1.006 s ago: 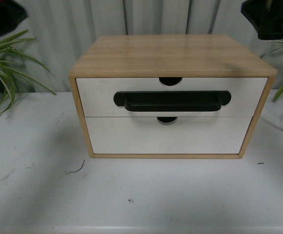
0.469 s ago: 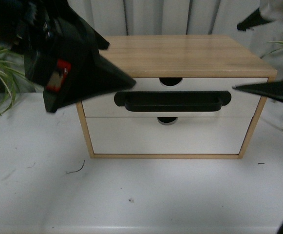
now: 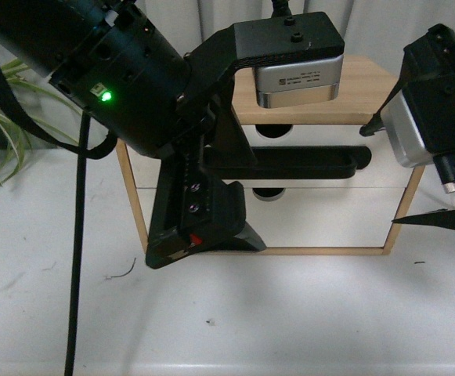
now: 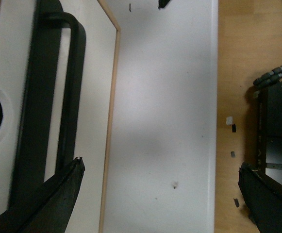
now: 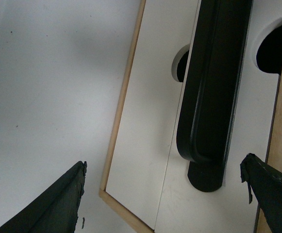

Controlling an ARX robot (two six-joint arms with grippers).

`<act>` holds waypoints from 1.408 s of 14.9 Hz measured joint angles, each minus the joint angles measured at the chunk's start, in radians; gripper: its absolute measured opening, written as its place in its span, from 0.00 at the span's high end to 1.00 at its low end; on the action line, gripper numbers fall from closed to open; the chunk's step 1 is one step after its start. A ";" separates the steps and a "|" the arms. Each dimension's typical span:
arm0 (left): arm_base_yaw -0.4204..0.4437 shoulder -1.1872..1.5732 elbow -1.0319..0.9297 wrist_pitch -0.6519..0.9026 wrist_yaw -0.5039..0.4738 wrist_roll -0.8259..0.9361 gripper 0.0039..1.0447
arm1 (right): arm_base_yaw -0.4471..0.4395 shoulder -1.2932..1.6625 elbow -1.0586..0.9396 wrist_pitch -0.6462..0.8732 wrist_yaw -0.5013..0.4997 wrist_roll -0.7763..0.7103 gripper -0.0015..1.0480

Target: Pull drawer

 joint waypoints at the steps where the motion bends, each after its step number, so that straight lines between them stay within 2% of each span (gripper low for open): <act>1: -0.003 0.021 0.024 0.019 0.000 -0.014 0.06 | 0.013 0.013 0.008 0.003 0.003 0.000 0.06; 7: -0.010 0.060 0.037 0.115 -0.038 -0.115 0.06 | 0.059 0.082 0.049 0.056 0.003 -0.007 0.06; 15: -0.028 0.122 -0.011 0.244 -0.095 -0.160 0.06 | 0.090 0.170 0.061 0.080 0.039 -0.010 0.06; 18: -0.005 0.229 0.087 0.198 -0.043 -0.133 0.07 | 0.091 0.195 0.060 0.097 0.045 -0.023 0.06; 21: -0.011 0.233 0.085 0.214 -0.045 -0.140 0.07 | 0.090 0.206 0.060 0.109 0.049 -0.036 0.06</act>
